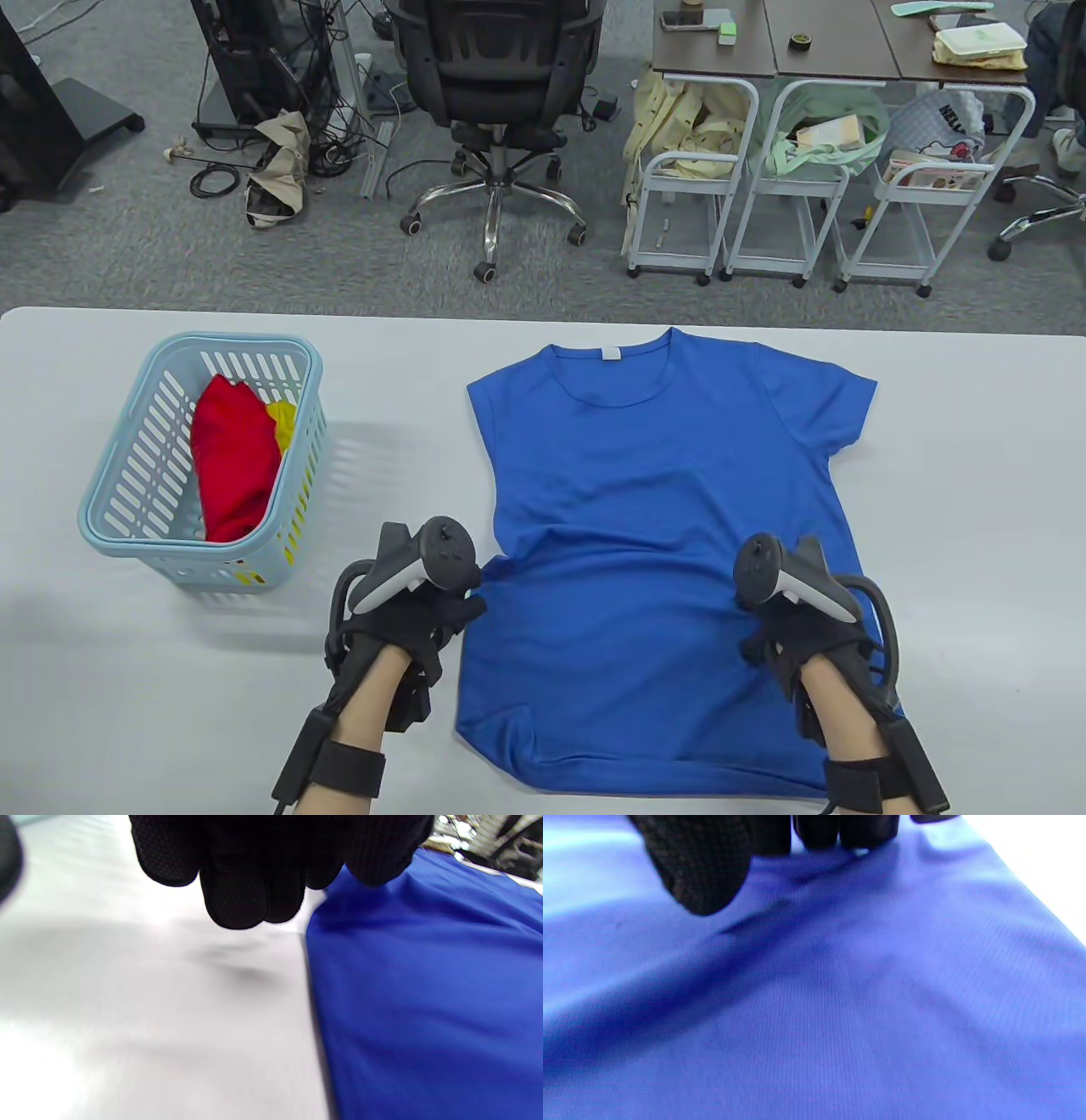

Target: Roll t-shirt into tight roll

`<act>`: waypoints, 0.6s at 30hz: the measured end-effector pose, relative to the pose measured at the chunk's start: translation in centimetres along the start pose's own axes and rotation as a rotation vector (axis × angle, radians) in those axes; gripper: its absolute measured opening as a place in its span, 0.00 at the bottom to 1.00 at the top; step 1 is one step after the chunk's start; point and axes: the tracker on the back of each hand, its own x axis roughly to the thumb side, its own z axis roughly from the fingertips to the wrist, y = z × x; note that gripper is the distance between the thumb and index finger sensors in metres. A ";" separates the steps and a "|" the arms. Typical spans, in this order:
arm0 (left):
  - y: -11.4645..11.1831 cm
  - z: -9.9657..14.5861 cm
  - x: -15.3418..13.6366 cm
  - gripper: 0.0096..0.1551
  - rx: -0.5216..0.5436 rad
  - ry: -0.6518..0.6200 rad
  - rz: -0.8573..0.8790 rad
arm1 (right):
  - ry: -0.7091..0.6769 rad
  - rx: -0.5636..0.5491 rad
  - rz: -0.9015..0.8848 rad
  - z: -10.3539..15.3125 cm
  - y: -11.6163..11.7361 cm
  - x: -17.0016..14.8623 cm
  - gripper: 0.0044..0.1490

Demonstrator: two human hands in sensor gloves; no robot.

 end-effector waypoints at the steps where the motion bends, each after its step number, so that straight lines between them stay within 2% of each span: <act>1: 0.4 -0.2 -0.1 0.31 0.035 0.035 0.015 | -0.012 -0.005 0.002 -0.1 0.0 0.2 0.41; 4: 1.6 -1.5 0.2 0.31 0.090 0.106 0.073 | -0.127 0.015 -0.108 -1.3 0.7 0.8 0.56; 6: 2.5 -2.9 0.6 0.32 0.101 0.151 0.114 | -0.144 0.078 -0.141 -2.2 1.7 1.2 0.59; 8: 3.4 -4.5 1.0 0.32 0.113 0.200 0.128 | -0.131 0.143 -0.091 -2.7 2.7 1.3 0.60; 10: 4.3 -6.9 1.4 0.32 0.098 0.254 0.162 | -0.149 0.131 -0.079 -2.0 2.2 1.1 0.63; 12: 4.5 -8.9 1.5 0.38 0.004 0.275 0.239 | -0.135 0.131 0.008 -1.2 2.1 0.9 0.64; 14: 4.5 -10.6 1.8 0.42 -0.045 0.333 0.330 | -0.121 0.103 0.029 -0.4 1.5 0.6 0.62; 17: 4.2 -12.6 2.4 0.44 -0.010 0.442 0.323 | -0.102 0.059 -0.027 -0.1 0.7 0.2 0.51; 18: 4.0 -13.3 2.7 0.44 0.009 0.469 0.321 | -0.101 0.064 -0.036 -0.2 0.8 0.1 0.52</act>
